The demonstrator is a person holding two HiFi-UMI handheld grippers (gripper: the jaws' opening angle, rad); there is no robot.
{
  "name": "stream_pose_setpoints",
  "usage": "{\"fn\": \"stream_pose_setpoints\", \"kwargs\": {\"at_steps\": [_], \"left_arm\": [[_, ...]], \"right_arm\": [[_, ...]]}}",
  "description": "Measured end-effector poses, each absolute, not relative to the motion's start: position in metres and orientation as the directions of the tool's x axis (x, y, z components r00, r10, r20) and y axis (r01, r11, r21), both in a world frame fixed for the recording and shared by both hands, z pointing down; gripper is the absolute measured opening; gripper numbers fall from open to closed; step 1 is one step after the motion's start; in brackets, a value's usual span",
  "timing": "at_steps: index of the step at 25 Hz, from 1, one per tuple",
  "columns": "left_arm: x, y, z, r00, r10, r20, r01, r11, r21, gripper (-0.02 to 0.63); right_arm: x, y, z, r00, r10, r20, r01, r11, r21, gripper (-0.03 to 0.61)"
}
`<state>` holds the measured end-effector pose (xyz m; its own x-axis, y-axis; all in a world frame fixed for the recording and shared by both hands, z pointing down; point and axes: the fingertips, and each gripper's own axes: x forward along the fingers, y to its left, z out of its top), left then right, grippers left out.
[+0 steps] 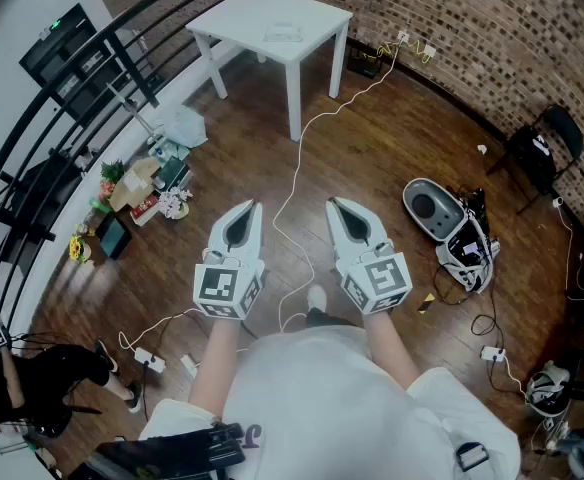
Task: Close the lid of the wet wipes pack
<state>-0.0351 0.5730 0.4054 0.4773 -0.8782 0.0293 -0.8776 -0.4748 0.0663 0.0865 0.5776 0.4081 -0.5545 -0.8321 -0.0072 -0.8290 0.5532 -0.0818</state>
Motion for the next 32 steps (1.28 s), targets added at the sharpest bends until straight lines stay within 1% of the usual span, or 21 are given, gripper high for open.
{"fn": "stream_pose_setpoints", "kwargs": {"at_steps": [4, 6, 10, 15, 18, 20, 22, 25, 28, 32], "left_arm": [[-0.023, 0.524, 0.399, 0.447, -0.894, 0.029, -0.894, -0.446, 0.029, 0.014], [-0.021, 0.503, 0.411, 0.436, -0.897, 0.069, -0.9, -0.436, 0.024, 0.014], [-0.029, 0.469, 0.439, 0.424, -0.894, 0.142, -0.906, -0.419, 0.067, 0.014], [-0.038, 0.384, 0.455, 0.454, -0.881, 0.137, -0.891, -0.445, 0.09, 0.014], [-0.044, 0.31, 0.459, 0.492, -0.863, 0.111, -0.87, -0.486, 0.084, 0.014], [-0.044, 0.257, 0.449, 0.517, -0.852, 0.085, -0.856, -0.514, 0.049, 0.014], [-0.054, 0.209, 0.432, 0.542, -0.838, 0.065, -0.84, -0.541, 0.026, 0.014], [-0.074, 0.148, 0.417, 0.578, -0.815, 0.035, -0.816, -0.577, 0.044, 0.014], [-0.088, 0.085, 0.424, 0.566, -0.822, 0.055, -0.824, -0.563, 0.068, 0.014], [-0.101, 0.017, 0.449, 0.529, -0.841, 0.115, -0.848, -0.522, 0.091, 0.014]], "right_arm": [[0.1, 0.519, 0.399, -0.58, -0.815, -0.012, -0.812, 0.579, -0.067, -0.011], [0.102, 0.493, 0.408, -0.583, -0.812, 0.011, -0.81, 0.58, -0.089, -0.011], [0.09, 0.458, 0.438, -0.608, -0.791, 0.069, -0.79, 0.592, -0.16, -0.011], [0.073, 0.392, 0.469, -0.601, -0.79, 0.12, -0.797, 0.58, -0.171, -0.011], [0.063, 0.327, 0.476, -0.576, -0.806, 0.136, -0.816, 0.56, -0.143, -0.011], [0.057, 0.278, 0.469, -0.568, -0.81, 0.144, -0.823, 0.557, -0.11, -0.011], [0.043, 0.232, 0.454, -0.561, -0.817, 0.134, -0.828, 0.555, -0.082, -0.011], [0.02, 0.174, 0.429, -0.543, -0.833, 0.105, -0.838, 0.546, -0.008, -0.011], [0.003, 0.125, 0.426, -0.563, -0.817, 0.126, -0.818, 0.572, 0.058, -0.011], [0.005, 0.065, 0.452, -0.596, -0.785, 0.17, -0.795, 0.607, 0.015, -0.011]]}}
